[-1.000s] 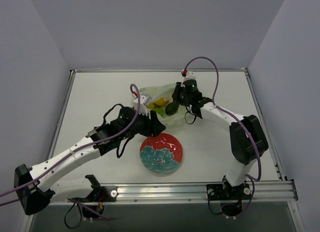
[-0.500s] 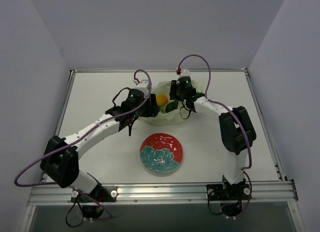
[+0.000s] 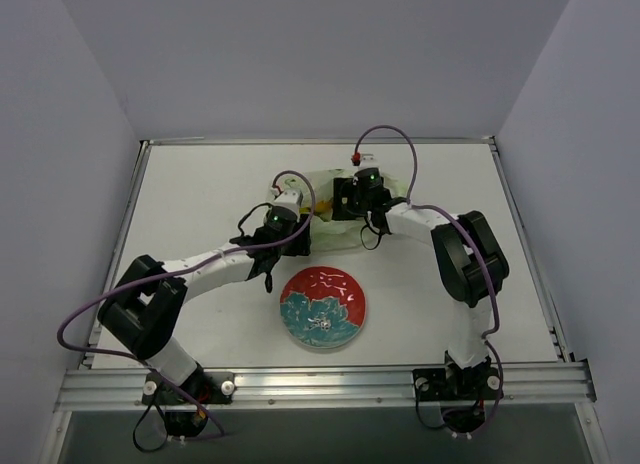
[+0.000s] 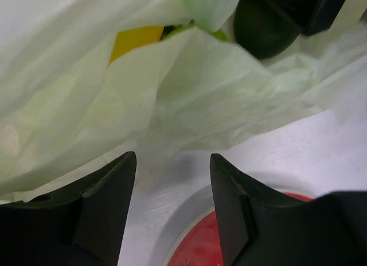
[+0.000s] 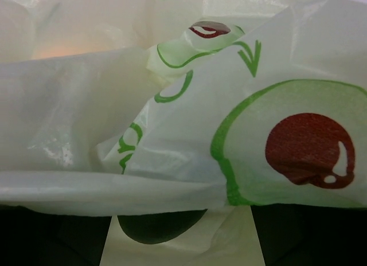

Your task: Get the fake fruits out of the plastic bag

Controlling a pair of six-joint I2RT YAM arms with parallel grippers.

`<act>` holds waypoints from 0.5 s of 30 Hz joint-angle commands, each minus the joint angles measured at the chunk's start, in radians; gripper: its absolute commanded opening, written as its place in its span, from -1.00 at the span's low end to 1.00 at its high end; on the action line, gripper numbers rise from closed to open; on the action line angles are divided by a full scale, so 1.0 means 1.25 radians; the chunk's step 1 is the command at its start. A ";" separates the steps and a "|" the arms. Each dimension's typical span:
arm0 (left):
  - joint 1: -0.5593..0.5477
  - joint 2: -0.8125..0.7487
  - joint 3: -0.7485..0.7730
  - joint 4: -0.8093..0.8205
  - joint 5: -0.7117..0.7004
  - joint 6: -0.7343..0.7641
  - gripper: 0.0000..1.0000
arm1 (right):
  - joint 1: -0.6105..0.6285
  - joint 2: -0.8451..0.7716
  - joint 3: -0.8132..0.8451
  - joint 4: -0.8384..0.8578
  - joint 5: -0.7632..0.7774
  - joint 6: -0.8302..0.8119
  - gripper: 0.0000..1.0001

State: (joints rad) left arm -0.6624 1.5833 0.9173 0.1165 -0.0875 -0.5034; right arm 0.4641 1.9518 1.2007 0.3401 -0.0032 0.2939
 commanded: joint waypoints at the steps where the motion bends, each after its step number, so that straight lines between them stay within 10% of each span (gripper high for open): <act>1: -0.025 -0.014 -0.049 0.064 -0.027 -0.016 0.04 | 0.016 0.003 -0.011 0.016 0.011 -0.004 0.64; 15: -0.038 -0.107 -0.186 0.176 0.031 -0.054 -0.03 | 0.067 0.013 -0.039 0.022 0.104 -0.018 0.44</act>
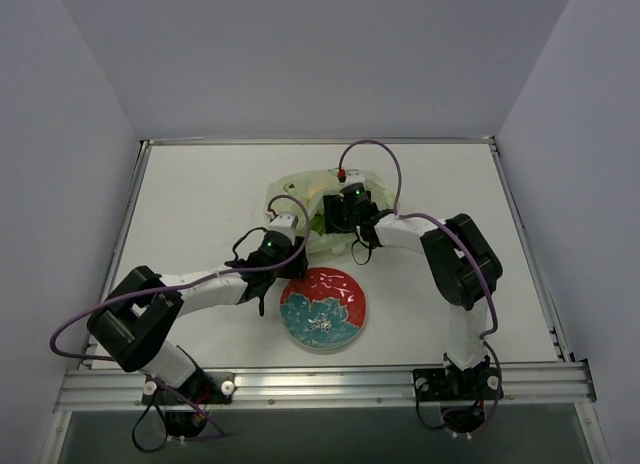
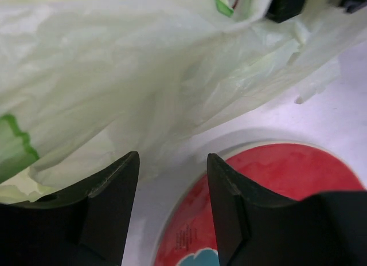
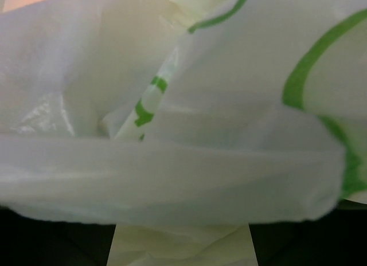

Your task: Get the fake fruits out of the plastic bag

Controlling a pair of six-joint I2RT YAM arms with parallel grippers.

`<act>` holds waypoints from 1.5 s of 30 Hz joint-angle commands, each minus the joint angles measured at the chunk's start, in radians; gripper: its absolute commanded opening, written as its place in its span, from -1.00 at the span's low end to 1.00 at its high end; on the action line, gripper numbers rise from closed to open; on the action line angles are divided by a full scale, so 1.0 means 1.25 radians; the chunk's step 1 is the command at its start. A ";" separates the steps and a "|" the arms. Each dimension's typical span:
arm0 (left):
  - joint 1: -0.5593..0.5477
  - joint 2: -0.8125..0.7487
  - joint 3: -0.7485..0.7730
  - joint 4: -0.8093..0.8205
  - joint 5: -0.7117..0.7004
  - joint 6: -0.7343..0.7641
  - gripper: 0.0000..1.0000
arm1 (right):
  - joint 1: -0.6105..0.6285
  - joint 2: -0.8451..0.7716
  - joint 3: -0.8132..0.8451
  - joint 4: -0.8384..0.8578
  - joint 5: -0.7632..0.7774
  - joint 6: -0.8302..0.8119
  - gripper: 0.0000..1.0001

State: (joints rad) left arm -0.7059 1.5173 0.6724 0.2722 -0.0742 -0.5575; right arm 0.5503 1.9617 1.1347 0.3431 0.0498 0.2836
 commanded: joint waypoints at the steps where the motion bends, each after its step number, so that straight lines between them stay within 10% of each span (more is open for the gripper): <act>1: -0.003 -0.069 0.009 0.049 0.023 -0.009 -0.03 | -0.003 0.005 0.018 0.024 0.066 -0.008 0.43; 8: -0.002 -0.118 0.012 0.035 0.032 0.001 -0.03 | -0.003 0.033 0.069 0.007 0.123 0.025 0.73; 19: 0.004 -0.244 -0.092 0.124 0.014 0.019 0.57 | 0.016 0.025 0.051 0.032 0.165 0.047 -0.35; 32: 0.047 -0.349 -0.150 0.143 -0.018 0.040 0.89 | 0.038 -0.229 -0.143 0.096 0.114 0.074 -0.51; 45: 0.071 -0.309 -0.123 0.127 -0.006 0.055 0.76 | 0.057 -0.408 -0.261 0.081 -0.099 0.088 -0.49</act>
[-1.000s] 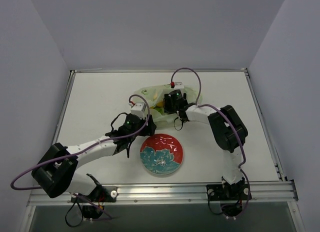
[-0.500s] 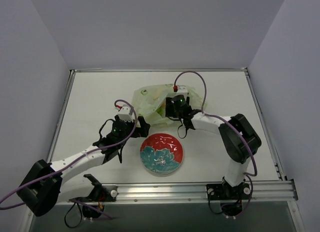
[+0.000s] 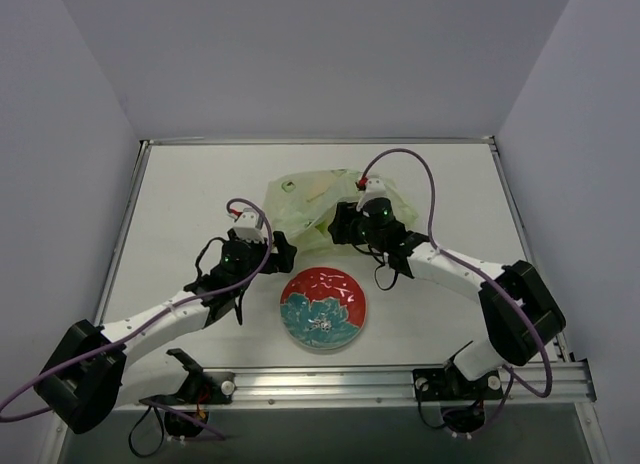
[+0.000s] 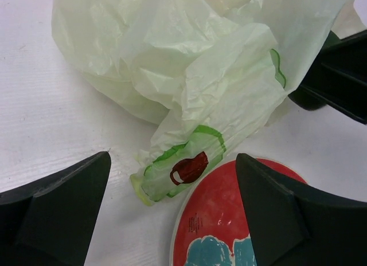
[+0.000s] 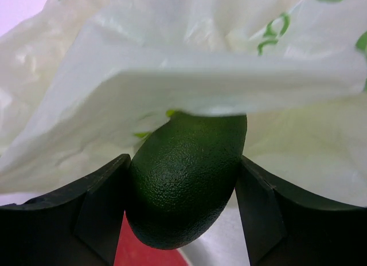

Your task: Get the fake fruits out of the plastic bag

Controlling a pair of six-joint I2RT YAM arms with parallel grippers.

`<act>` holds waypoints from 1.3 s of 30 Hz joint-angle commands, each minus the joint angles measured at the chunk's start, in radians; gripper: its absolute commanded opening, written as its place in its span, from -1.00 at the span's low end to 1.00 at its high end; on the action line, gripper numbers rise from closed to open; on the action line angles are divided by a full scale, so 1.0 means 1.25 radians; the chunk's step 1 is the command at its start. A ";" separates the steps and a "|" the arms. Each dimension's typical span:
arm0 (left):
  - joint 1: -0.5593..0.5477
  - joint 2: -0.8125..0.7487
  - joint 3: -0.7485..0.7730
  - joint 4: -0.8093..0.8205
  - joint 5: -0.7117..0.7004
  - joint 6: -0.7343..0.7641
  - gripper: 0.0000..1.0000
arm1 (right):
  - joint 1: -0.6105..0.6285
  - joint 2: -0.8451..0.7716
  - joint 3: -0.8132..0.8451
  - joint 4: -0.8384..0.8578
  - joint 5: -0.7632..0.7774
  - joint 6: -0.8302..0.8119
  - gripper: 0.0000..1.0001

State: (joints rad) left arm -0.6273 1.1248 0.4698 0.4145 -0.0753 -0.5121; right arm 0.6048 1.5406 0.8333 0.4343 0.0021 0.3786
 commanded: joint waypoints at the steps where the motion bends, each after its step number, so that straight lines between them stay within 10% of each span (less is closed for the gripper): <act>1: 0.009 0.008 0.040 0.014 -0.005 0.019 0.71 | 0.017 -0.087 -0.026 -0.005 -0.063 0.012 -0.49; 9: 0.011 0.008 0.035 0.030 0.006 0.026 0.45 | 0.172 -0.246 -0.182 -0.014 -0.014 0.055 -0.47; 17: 0.012 0.011 0.040 0.024 -0.004 0.029 -0.74 | 0.352 -0.172 -0.234 0.056 0.131 0.113 -0.37; 24: 0.011 -0.004 0.039 0.002 -0.015 0.028 -0.95 | 0.375 -0.119 -0.153 -0.011 0.190 0.084 0.63; 26: 0.012 -0.008 0.040 -0.010 -0.017 0.026 -0.95 | 0.374 -0.139 -0.137 -0.030 0.207 0.073 0.65; 39: 0.012 -0.006 0.039 -0.006 0.019 0.011 -0.95 | 0.187 -0.007 0.079 -0.046 0.273 -0.025 -0.56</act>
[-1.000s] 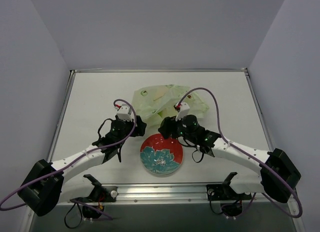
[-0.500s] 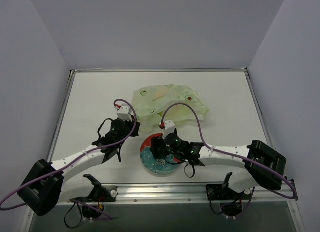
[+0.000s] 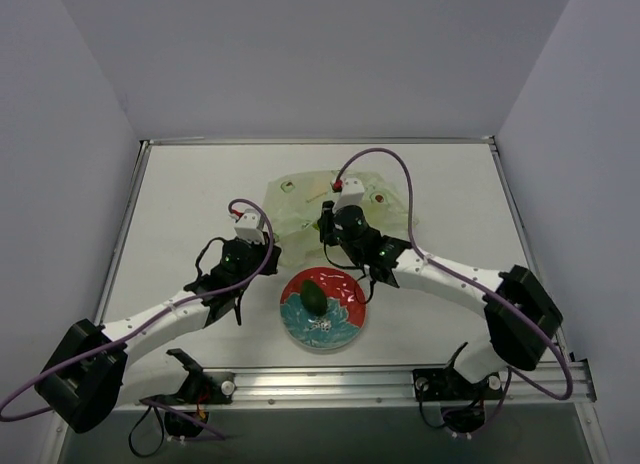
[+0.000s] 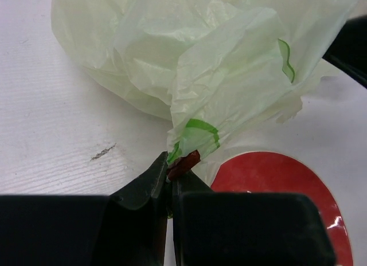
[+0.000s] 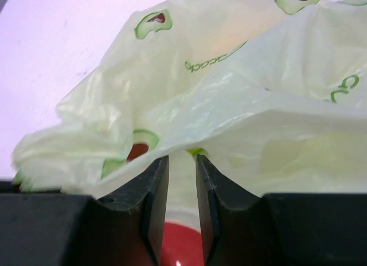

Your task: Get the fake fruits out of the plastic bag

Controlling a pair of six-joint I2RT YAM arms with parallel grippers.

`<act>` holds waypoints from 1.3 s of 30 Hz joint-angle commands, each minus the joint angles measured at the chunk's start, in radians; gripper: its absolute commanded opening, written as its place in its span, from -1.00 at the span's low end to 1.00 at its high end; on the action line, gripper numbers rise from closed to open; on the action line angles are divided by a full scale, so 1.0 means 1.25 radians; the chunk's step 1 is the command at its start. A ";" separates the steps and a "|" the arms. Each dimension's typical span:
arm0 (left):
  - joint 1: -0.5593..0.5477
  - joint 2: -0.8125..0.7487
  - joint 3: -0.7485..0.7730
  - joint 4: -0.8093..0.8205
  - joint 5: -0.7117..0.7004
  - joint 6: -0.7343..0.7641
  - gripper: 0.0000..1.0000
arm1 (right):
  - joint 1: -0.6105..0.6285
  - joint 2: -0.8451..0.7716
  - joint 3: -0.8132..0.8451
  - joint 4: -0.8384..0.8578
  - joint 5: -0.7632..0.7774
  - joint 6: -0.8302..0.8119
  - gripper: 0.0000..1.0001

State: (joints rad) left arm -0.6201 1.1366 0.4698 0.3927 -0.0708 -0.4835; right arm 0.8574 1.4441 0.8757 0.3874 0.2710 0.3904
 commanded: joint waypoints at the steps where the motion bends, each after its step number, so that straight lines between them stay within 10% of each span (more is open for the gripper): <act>1: 0.006 -0.017 0.039 0.012 0.016 -0.012 -0.95 | -0.017 0.114 0.077 -0.009 0.060 -0.037 -0.57; 9: 0.006 -0.026 0.039 0.010 0.021 -0.016 -0.95 | -0.037 0.266 0.193 -0.009 0.096 -0.031 -0.52; 18: 0.005 -0.018 0.040 0.013 0.023 -0.017 -0.95 | -0.021 0.384 0.255 -0.008 0.165 0.138 0.69; 39: 0.006 -0.027 0.040 0.005 0.016 -0.017 -0.95 | -0.034 0.364 0.200 0.058 0.177 0.239 0.85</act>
State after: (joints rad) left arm -0.6201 1.1294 0.4698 0.3923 -0.0490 -0.5011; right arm 0.8238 1.9873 1.1610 0.4229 0.4728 0.6636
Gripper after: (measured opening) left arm 0.031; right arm 0.923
